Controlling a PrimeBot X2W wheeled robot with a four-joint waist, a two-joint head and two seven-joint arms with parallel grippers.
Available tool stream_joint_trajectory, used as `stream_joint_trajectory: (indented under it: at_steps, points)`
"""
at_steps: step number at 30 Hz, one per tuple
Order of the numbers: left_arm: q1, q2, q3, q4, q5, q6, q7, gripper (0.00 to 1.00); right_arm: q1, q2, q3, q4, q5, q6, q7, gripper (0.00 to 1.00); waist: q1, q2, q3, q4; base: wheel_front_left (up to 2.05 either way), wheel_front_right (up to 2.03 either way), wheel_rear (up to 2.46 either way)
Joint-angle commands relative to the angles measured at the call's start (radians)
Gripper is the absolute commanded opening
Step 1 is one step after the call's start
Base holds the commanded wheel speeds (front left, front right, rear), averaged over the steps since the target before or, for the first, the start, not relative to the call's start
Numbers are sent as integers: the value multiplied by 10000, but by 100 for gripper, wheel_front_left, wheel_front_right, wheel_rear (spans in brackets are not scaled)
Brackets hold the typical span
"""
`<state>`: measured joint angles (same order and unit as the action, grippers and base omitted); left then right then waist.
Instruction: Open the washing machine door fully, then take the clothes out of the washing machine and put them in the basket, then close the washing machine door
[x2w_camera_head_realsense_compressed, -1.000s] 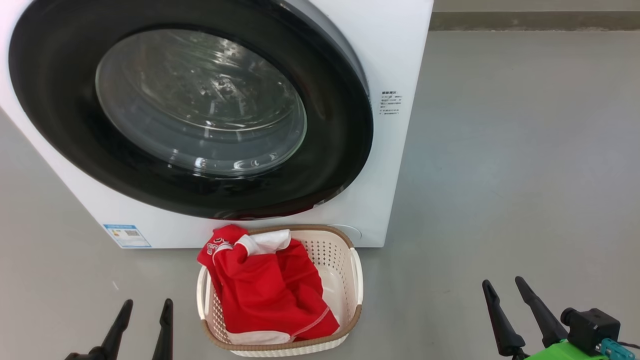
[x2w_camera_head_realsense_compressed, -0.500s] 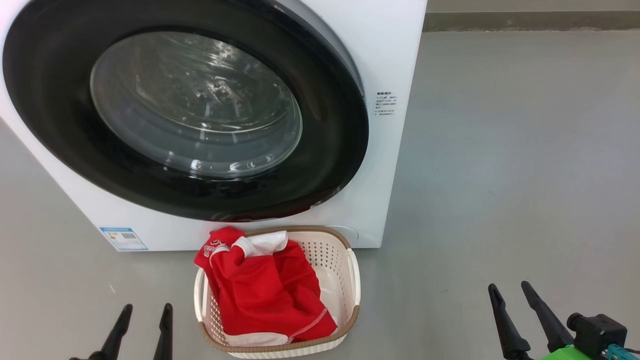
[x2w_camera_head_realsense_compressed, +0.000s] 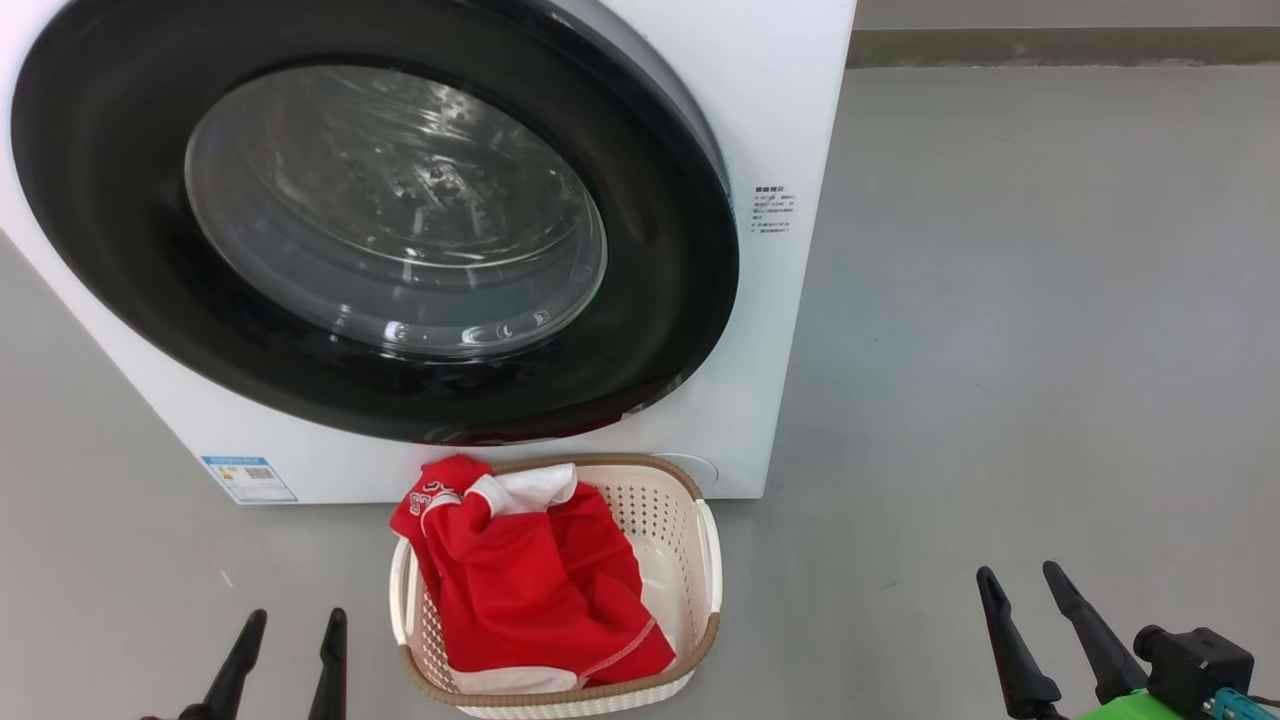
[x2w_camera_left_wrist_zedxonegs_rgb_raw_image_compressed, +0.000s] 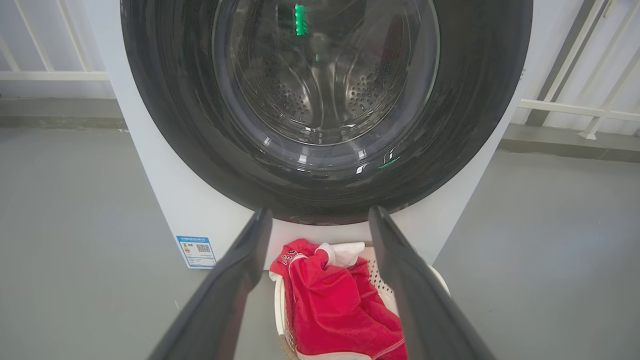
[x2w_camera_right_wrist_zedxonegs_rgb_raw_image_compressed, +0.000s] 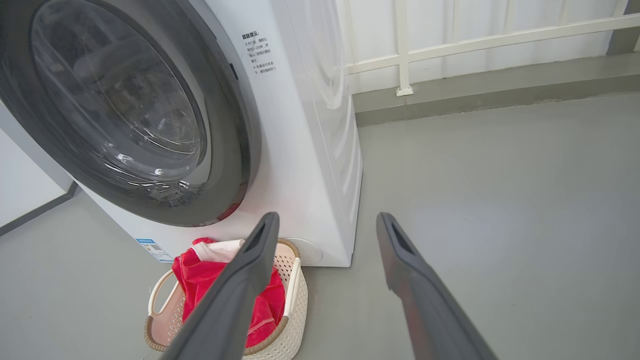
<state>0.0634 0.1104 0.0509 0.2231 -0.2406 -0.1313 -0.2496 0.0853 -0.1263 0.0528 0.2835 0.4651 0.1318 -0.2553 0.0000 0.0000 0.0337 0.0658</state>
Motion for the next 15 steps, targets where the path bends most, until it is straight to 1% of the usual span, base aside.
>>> stream_joint_trajectory:
  at_steps: [1,3,4,5,7,11,15]
  points:
    - [-102,108,345,-279,-2,6,-122,100,-102,-161,219,-264,-113,-11,-65,100,0,0,0,-1,0,0,0]
    - [-101,85,386,-289,15,6,-122,100,-102,-167,213,-266,-109,-11,-65,100,0,0,-6,4,0,0,0]
    - [-2,-24,27,-3,-1,0,1,0,-1,2,0,-2,2,0,0,0,0,0,-5,3,0,0,0]
    - [-7,-42,18,65,-9,0,17,0,-2,21,1,60,14,0,2,0,0,0,-7,3,0,0,0]
    - [31,-249,-69,493,-1,0,32,0,97,182,36,475,14,0,3,0,0,0,-7,3,0,0,0]
    - [-22,-258,-43,495,-324,0,127,0,61,193,4,438,293,0,82,0,3,0,-15,-12,0,0,0]
    - [-62,-269,-18,472,-763,0,245,0,7,204,-41,401,669,-1,194,0,23,0,-48,-34,0,0,0]
